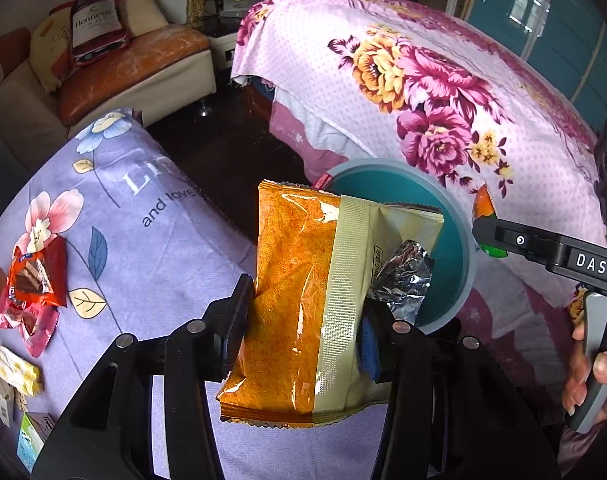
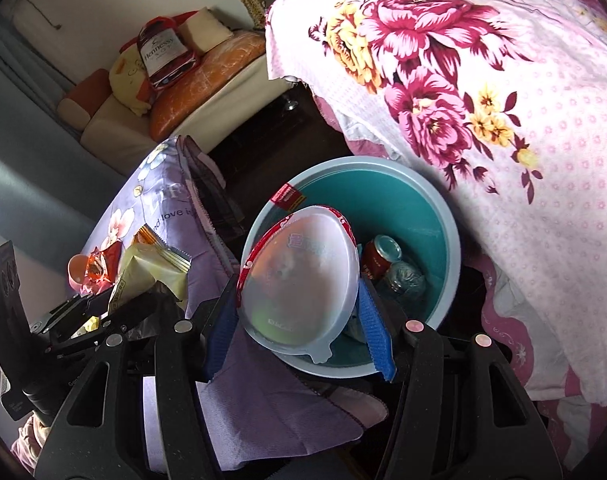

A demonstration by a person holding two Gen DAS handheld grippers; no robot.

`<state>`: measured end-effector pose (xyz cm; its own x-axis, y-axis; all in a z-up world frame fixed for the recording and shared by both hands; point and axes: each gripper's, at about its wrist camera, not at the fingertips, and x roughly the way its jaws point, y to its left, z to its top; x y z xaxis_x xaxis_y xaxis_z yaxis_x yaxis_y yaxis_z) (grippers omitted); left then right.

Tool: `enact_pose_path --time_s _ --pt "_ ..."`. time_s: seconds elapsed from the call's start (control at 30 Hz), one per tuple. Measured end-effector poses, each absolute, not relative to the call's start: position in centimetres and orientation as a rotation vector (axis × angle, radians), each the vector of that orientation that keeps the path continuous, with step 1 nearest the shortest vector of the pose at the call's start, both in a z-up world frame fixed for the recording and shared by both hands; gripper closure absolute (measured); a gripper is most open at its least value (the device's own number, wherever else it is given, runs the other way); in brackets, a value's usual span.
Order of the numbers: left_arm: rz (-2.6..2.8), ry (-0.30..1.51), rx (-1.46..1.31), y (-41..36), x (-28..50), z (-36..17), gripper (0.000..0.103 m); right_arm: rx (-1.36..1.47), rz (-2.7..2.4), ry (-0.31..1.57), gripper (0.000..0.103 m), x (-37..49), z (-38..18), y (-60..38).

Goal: Collect trash
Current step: 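Open the left tool to drop the orange snack bag into the bin, then open the right tool to drop the white plastic lid into the bin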

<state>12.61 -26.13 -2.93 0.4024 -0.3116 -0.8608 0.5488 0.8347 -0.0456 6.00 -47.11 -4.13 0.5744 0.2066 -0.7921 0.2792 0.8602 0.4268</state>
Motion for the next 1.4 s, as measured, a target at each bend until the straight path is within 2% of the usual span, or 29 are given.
enact_pose_path --time_s 0.43,0.5,0.57,0.73,1.4 --pt "-0.606 1.062 0.284 -30.9 14.2 -4.9 0.049 0.579 -0.120 0.965 0.049 6.1 -4.3 -50.7" --pt "-0.616 1.066 0.280 -31.3 14.3 -5.0 0.043 0.578 -0.124 0.968 0.049 6.2 -4.4 -50.9" --pt "-0.617 1.063 0.274 -31.5 14.4 -5.1 0.023 0.576 -0.127 0.972 0.049 6.4 -4.4 -50.9" --pt "-0.634 1.076 0.255 -31.6 14.7 -5.4 0.012 0.575 -0.133 0.980 0.049 6.7 -4.7 -51.0" --pt "-0.603 1.131 0.195 -27.9 15.0 -6.8 0.010 0.535 -0.110 1.047 0.048 8.5 -6.0 -48.3"
